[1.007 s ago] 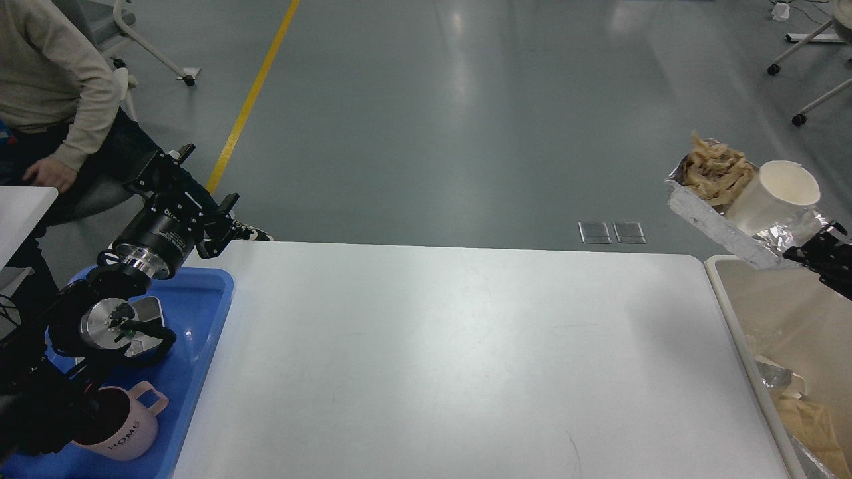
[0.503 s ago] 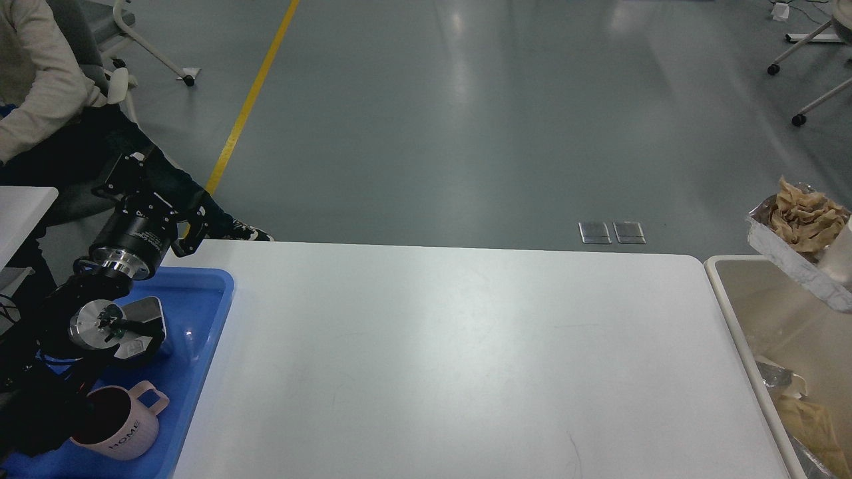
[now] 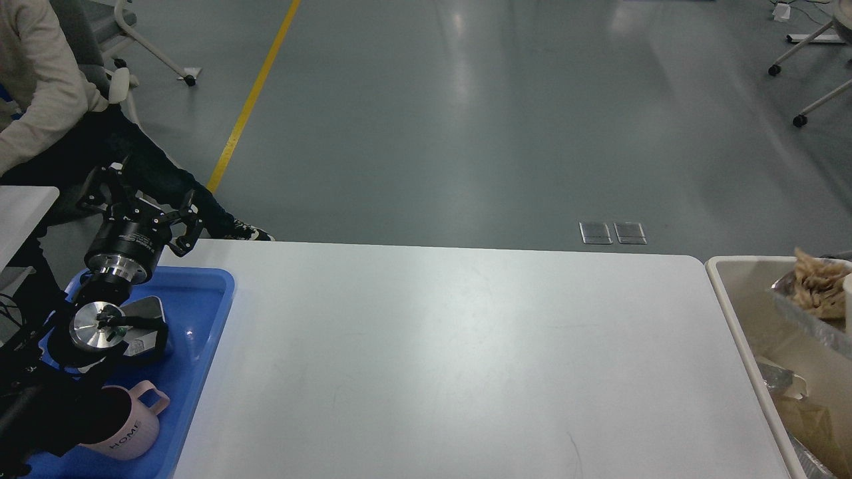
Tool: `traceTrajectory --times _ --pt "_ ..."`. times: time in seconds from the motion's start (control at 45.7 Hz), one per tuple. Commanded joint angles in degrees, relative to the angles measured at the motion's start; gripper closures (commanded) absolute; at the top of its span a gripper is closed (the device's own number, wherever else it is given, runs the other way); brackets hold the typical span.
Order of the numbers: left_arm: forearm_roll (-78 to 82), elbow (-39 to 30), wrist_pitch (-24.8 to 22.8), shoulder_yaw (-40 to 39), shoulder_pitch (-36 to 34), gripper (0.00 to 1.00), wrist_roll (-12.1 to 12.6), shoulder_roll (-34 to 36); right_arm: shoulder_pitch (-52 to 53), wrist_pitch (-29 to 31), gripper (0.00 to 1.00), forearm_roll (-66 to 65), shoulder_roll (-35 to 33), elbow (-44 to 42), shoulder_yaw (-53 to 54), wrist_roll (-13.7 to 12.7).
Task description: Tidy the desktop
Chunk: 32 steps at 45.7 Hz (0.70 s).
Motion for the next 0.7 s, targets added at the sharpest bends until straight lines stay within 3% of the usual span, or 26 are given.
traceTrajectory --times 0.0,0.46,0.591,0.679 --pt "-0.7 0.3 -0.8 0.0 0.7 0.04 -0.1 -1.2 -0.9 0.0 0.00 0.4 0.2 -0.3 -0.1 -0.1" --pt "-4.9 0.5 -1.9 -1.4 4.5 0.04 0.1 -3.0 3.2 -0.6 0.00 2.4 5.0 -0.2 0.6 0.1" --pt "-4.9 0.5 -2.4 -1.5 5.2 0.04 0.1 -3.8 7.0 -0.8 0.00 12.8 9.8 0.0 4.7 0.6" --pt "-5.0 0.5 -2.4 -2.1 5.4 0.04 0.1 -3.9 8.5 -0.9 0.00 20.8 10.7 0.0 11.7 2.7"
